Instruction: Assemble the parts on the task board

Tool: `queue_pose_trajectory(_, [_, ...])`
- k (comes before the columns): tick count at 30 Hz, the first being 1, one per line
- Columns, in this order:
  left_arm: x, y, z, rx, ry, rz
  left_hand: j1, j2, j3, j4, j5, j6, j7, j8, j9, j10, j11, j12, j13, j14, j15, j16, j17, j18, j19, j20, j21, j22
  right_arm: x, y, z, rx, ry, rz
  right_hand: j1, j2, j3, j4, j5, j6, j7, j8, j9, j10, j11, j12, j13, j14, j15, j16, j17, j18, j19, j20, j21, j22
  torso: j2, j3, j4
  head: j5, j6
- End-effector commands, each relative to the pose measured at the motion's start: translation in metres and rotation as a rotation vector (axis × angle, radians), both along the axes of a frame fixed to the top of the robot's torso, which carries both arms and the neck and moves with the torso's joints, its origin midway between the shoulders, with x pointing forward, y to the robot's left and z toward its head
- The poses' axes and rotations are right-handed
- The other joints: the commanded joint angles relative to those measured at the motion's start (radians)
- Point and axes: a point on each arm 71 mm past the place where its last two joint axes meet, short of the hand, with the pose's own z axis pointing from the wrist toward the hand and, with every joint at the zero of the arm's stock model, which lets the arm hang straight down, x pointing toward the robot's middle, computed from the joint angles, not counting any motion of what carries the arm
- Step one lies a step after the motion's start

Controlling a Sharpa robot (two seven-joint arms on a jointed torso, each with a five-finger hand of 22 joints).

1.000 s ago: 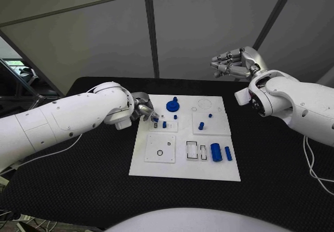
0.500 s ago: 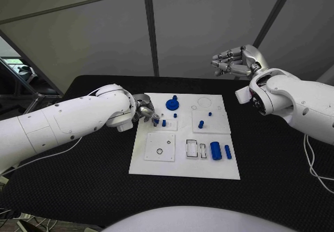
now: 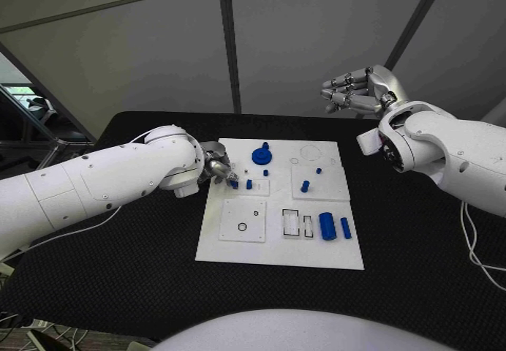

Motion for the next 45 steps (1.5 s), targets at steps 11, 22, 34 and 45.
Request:
queue_pose_trajectory(11, [0.000,-0.003,-0.001,0.037,0.018,-0.031,-0.007,0.000,0.135,-0.132,0.004,0.006,0.000,0.005,0.001,0.027,-0.020,0.007,0.001,0.084,-0.007,0.003,0.207,-0.002,0.026,-0.002,0.004,0.120,0.000,0.002,0.001,-0.001,-0.002,0.014,-0.007,0.005,-0.004,-0.003,0.003,0.004,0.000,-0.002,0.001,0.005,0.004,0.000,-0.001,0.007,0.000,-0.003,-0.002,0.005,0.005,-0.001,-0.004,-0.001,0.000,0.0007,-0.0009,-0.001,-0.002])
queue_pose_trajectory(22, [0.001,-0.005,-0.002,0.047,0.012,-0.044,-0.008,-0.001,0.135,-0.133,0.007,0.007,-0.001,0.005,0.002,0.027,-0.020,0.004,-0.002,0.084,-0.007,0.003,0.207,-0.002,0.025,-0.002,0.003,0.119,0.000,0.003,0.001,-0.001,0.000,0.020,-0.007,0.005,-0.004,-0.003,0.003,0.004,0.000,-0.002,0.001,0.005,0.004,0.000,-0.001,0.007,0.000,-0.003,-0.002,0.005,0.005,-0.001,-0.004,-0.001,0.000,0.0004,0.0000,-0.003,-0.002])
queue_pose_trajectory(34, [0.002,-0.011,-0.004,0.090,-0.004,-0.082,-0.008,-0.001,0.135,-0.133,0.008,0.007,-0.001,0.005,0.002,0.026,-0.020,0.003,-0.004,0.084,-0.007,0.003,0.207,-0.002,0.026,-0.002,0.004,0.120,-0.001,0.003,0.001,-0.001,0.000,0.022,-0.007,0.005,-0.004,-0.003,0.003,0.004,0.000,-0.002,0.001,0.005,0.004,0.000,-0.001,0.007,0.000,-0.003,-0.002,0.005,0.005,-0.001,-0.004,-0.001,0.000,0.0004,-0.0005,-0.003,-0.008])
queue_pose_trajectory(45, [-0.001,-0.017,-0.007,0.121,0.007,-0.130,-0.008,-0.003,0.134,-0.134,0.008,0.006,-0.001,0.006,0.002,0.027,-0.021,0.004,-0.002,0.084,-0.007,0.003,0.207,-0.002,0.027,-0.002,0.006,0.121,-0.001,0.003,0.001,-0.001,0.000,0.024,-0.007,0.006,-0.004,-0.003,0.004,0.004,0.000,-0.003,0.000,0.005,0.004,0.000,-0.002,0.008,0.000,-0.005,-0.002,0.005,0.006,-0.001,-0.006,-0.002,-0.001,0.0008,-0.0005,-0.005,-0.011])
